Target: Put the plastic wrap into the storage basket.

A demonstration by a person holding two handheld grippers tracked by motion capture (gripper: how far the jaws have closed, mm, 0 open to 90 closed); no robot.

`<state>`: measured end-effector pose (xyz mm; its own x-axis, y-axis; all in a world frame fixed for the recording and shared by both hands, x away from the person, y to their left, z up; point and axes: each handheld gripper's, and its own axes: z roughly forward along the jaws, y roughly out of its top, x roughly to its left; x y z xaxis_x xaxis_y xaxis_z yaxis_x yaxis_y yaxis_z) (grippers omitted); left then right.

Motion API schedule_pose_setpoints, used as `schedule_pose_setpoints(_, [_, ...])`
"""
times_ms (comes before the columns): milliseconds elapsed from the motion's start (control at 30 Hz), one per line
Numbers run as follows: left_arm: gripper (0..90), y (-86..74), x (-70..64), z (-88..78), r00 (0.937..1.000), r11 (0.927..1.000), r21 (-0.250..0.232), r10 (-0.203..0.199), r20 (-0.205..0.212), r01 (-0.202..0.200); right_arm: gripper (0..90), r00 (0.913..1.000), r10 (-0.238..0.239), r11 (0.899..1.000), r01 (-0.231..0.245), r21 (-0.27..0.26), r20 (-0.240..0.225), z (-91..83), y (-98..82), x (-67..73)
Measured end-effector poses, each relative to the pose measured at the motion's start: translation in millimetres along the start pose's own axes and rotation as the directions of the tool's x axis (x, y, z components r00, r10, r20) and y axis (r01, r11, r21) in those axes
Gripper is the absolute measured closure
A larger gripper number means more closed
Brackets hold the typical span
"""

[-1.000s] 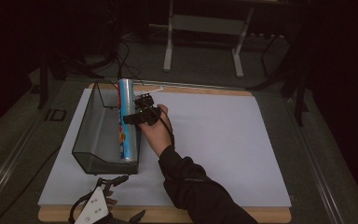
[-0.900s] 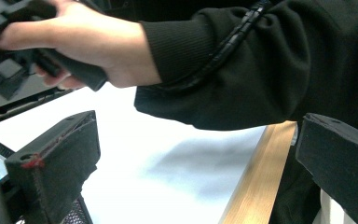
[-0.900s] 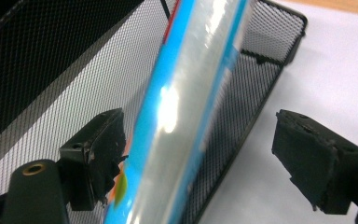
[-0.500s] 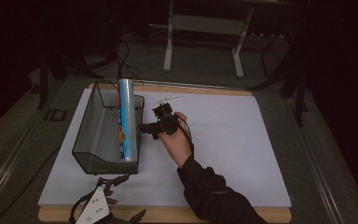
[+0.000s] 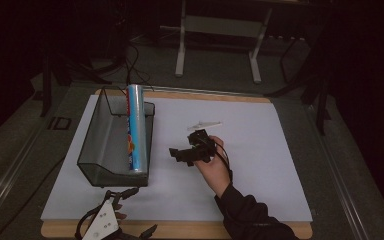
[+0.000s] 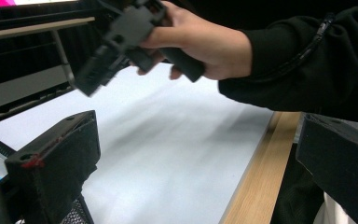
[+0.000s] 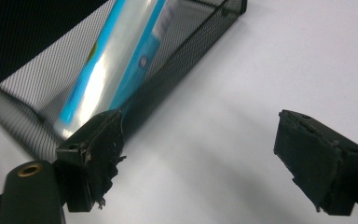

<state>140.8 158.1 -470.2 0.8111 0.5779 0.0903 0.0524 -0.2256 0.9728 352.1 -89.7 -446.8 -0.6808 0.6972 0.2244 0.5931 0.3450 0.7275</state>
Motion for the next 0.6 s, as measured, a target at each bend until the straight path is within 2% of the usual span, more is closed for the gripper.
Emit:
schedule_pose_setpoints(33, [0.5,0.0,0.1,0.0,1.0,1.0,0.0,0.001,0.0,-0.001,15.2,1.0,-0.002,1.0,0.003,-0.009,0.009,-5.2,-7.6,-4.0])
schedule_pose_setpoints(100, [0.5,0.0,0.2,0.3,1.0,1.0,0.001,0.0,-0.001,0.0,15.2,1.0,-0.002,1.0,0.002,-0.011,0.006,-7.9,-10.8,-6.1])
schedule_pose_setpoints(233, [0.5,0.1,0.0,0.6,1.0,1.0,0.003,0.001,-0.001,-0.001,15.2,0.9998,0.021,1.0,-0.021,-0.007,0.006,-22.0,-27.7,-17.3])
schedule_pose_setpoints(400, [0.5,0.0,-0.1,0.9,1.0,1.0,0.003,0.0,-0.001,0.0,15.2,0.9993,0.001,1.0,-0.001,-0.001,0.036,-37.3,-45.8,-27.4])
schedule_pose_setpoints(600, [0.5,0.0,-0.1,1.6,1.0,1.0,0.006,0.002,-0.002,-0.002,15.1,0.9988,0.03,0.999,-0.029,-0.024,0.039,-57.2,-62.7,-40.4])
